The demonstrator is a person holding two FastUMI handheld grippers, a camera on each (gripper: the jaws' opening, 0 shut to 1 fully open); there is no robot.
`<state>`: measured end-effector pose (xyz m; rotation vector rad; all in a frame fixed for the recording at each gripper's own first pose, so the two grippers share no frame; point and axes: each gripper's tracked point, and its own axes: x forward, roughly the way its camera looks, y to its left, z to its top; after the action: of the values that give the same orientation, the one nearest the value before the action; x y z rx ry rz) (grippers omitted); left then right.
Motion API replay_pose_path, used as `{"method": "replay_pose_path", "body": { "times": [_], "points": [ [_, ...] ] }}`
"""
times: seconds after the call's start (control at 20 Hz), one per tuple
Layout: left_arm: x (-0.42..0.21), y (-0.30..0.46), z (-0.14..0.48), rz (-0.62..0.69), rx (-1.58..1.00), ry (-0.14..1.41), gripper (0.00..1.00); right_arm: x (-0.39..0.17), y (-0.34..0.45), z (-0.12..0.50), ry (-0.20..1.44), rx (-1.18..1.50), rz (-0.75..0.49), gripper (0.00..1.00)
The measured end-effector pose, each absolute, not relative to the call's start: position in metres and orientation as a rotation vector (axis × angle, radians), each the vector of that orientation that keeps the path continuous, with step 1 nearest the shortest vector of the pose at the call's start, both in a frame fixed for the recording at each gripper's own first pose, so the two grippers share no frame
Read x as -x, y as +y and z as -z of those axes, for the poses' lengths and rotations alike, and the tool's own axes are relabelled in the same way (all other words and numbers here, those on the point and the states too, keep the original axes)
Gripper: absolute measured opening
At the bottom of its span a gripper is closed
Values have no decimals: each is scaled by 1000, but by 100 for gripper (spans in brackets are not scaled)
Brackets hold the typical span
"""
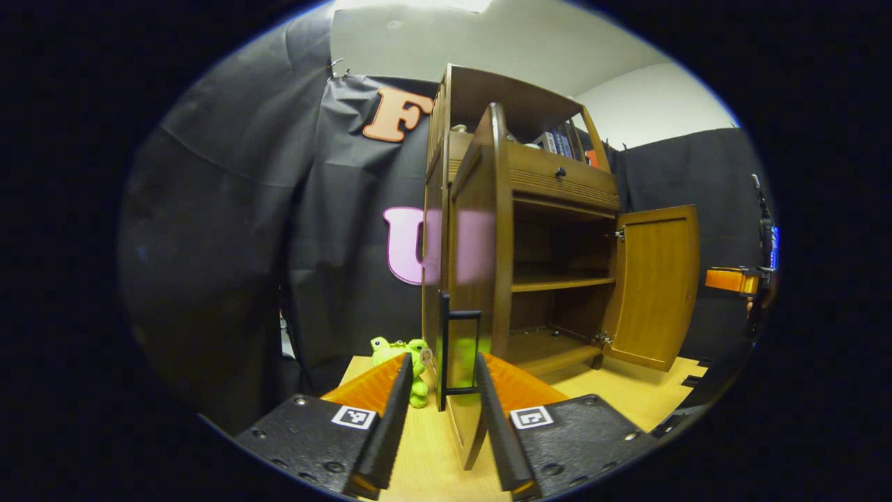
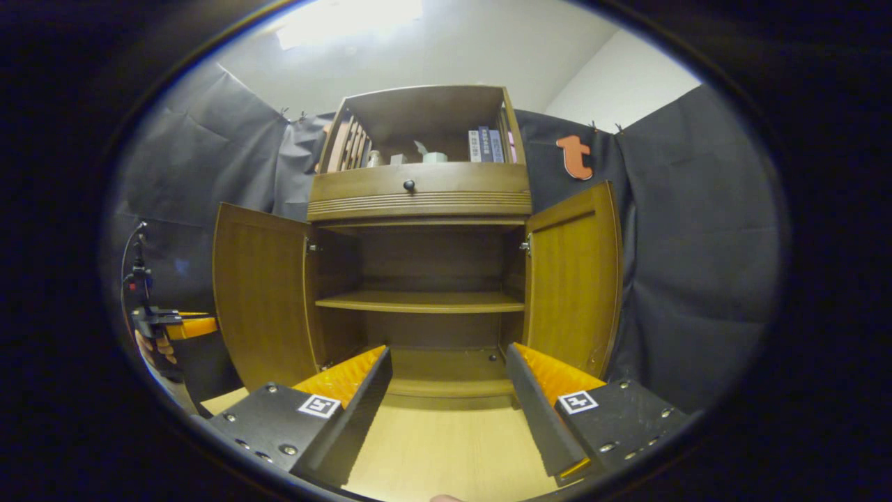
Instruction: Open the right door of the double-door shoe cabinet with the right hand, and open the left door with the left hand.
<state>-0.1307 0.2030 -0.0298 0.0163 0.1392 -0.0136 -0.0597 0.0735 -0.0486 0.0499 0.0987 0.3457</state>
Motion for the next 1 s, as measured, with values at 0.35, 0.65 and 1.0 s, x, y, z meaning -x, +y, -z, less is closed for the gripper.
{"method": "replay_pose_path", "body": {
  "times": [0.35, 0.65, 1.0],
  "points": [
    [138, 122, 0, 19, -75, 79, 92, 67, 46, 57, 58, -89, -327, 98],
    [108, 62, 8, 21, -85, 86, 96, 61, 13, 44, 23, -125, -291, 95],
    [53, 27, 17, -26, -60, 90, 96, 38, -10, 41, 8, -157, -265, 95]
  ]
}}
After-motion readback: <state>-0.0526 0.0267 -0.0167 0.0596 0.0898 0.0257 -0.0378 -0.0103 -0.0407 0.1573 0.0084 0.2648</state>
